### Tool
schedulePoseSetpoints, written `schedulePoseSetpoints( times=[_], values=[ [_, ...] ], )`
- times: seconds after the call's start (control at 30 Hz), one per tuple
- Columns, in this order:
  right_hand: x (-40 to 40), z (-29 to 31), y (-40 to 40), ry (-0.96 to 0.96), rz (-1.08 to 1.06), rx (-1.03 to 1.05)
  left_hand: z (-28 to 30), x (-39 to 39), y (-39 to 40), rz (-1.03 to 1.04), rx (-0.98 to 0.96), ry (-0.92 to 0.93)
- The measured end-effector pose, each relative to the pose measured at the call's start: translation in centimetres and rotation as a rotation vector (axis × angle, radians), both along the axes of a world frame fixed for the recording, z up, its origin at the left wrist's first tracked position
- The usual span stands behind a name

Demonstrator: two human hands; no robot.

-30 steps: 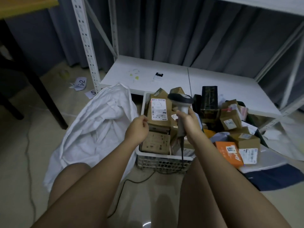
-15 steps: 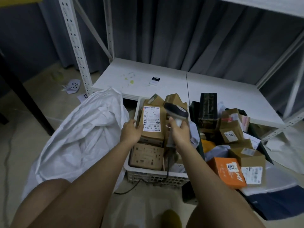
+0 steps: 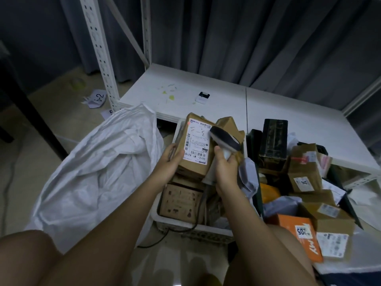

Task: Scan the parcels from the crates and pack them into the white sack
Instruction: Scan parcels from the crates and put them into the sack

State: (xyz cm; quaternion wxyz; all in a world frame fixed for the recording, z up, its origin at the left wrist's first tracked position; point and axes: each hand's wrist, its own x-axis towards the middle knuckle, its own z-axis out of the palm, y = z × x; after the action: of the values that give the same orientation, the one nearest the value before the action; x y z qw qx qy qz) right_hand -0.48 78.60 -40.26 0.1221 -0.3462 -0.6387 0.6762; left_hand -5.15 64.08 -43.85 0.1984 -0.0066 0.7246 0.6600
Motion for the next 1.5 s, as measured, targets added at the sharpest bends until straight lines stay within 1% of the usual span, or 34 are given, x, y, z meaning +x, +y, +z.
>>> schedulePoseSetpoints(
  times=[0.17, 0.23, 0.4, 0.53, 0.63, 0.83, 0.93, 1.1, 1.23, 1.4, 1.5],
  values=[
    [1.6, 3.1, -1.1, 0.104, 0.075, 0.012, 4.6, 0.9, -2.6, 0.059, 0.076, 0.026],
    [2.8, 4.2, -2.0, 0.110, 0.108, 0.024, 6.2, 1.8, -3.9, 0.105, 0.079, 0.046],
    [6.2, 6.9, -4.6, 0.116, 0.191, 0.147, 9.0, 5.1, -8.0, 0.198, 0.099, 0.048],
    [9.0, 8.5, -6.5, 0.103, 0.326, 0.226, 10.1, 7.5, -11.5, 0.244, 0.124, 0.041],
    [10.8, 9.1, -8.0, 0.101, 0.440, 0.197, 10.2, 9.2, -13.9, 0.296, 0.164, 0.044],
    [11.1, 8.0, -11.5, 0.083, 0.544, 0.145, 8.6, 9.5, -17.7, 0.366, 0.228, 0.034],
    [10.8, 7.1, -12.4, 0.094, 0.607, 0.157, 7.7, 8.7, -18.7, 0.399, 0.222, 0.048],
    [10.3, 5.6, -12.7, 0.109, 0.585, 0.184, 6.2, 7.3, -19.5, 0.438, 0.185, 0.054],
    [9.9, 5.6, -12.8, 0.117, 0.614, 0.232, 5.4, 6.8, -19.6, 0.457, 0.191, 0.054],
    [9.6, 5.6, -13.1, 0.098, 0.628, 0.210, 5.0, 6.7, -19.7, 0.475, 0.180, 0.064],
    [9.6, 5.5, -13.3, 0.079, 0.617, 0.236, 4.6, 6.7, -19.8, 0.476, 0.178, 0.068]
  ],
)
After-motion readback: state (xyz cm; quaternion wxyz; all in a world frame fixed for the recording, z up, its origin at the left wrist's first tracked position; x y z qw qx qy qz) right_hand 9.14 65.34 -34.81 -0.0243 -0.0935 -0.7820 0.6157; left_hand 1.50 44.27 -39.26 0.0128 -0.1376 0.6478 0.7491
